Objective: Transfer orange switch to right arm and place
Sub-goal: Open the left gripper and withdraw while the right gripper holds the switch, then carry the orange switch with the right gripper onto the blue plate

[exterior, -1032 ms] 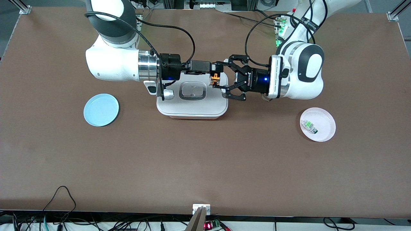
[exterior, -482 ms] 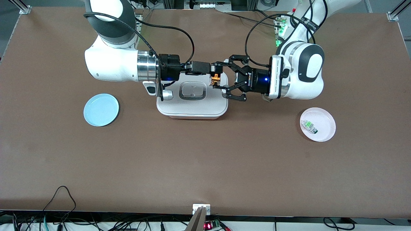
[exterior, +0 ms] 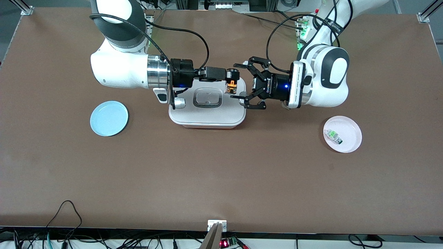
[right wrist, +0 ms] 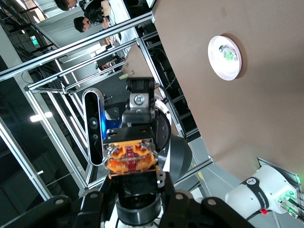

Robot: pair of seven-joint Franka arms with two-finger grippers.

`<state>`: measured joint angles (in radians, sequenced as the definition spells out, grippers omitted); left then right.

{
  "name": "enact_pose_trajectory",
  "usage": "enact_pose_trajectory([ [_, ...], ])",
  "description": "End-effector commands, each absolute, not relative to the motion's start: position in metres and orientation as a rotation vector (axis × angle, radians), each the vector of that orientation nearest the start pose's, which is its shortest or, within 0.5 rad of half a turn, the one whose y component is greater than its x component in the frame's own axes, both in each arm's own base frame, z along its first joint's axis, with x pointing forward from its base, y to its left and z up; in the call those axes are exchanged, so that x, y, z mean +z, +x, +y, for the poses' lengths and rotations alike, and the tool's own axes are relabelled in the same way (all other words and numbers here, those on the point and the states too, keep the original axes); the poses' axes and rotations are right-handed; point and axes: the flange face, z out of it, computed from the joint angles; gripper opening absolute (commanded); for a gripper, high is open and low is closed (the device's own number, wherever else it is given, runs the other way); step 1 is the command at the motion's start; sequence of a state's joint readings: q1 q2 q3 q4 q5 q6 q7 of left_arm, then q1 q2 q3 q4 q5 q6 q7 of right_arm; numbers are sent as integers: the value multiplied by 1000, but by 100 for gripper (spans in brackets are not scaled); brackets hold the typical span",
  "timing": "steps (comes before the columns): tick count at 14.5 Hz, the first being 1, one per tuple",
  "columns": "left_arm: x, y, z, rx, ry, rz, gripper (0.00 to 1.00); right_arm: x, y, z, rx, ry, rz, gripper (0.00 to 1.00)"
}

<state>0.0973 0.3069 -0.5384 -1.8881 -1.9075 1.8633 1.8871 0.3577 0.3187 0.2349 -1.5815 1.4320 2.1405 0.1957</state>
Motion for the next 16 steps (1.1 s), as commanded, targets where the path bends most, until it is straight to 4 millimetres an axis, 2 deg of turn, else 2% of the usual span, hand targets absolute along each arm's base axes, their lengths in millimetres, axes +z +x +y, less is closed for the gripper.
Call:
enact_pose_trajectory([
  [1, 450, 562, -305, 1003, 1184, -744, 100, 529, 560, 401, 348, -1766, 321, 14],
  [4, 451, 574, -273, 1059, 1215, -737, 100, 526, 562, 396, 306, -1823, 270, 14],
  [6, 446, 587, -229, 1088, 1273, -775, 100, 521, 568, 384, 256, -1938, 217, 14],
  [9, 444, 606, -146, 1141, 1374, -848, 100, 510, 570, 365, 252, -2112, 83, 13],
  [11, 450, 610, -93, 1173, 1437, -889, 100, 497, 568, 357, 209, -2276, -130, 13],
  [14, 464, 599, 9, 1165, 1565, -1026, 100, 478, 562, 339, 204, -2417, -474, 13],
  [16, 467, 590, 55, 1141, 1653, -1085, 100, 466, 558, 321, 238, -2536, -715, 13],
])
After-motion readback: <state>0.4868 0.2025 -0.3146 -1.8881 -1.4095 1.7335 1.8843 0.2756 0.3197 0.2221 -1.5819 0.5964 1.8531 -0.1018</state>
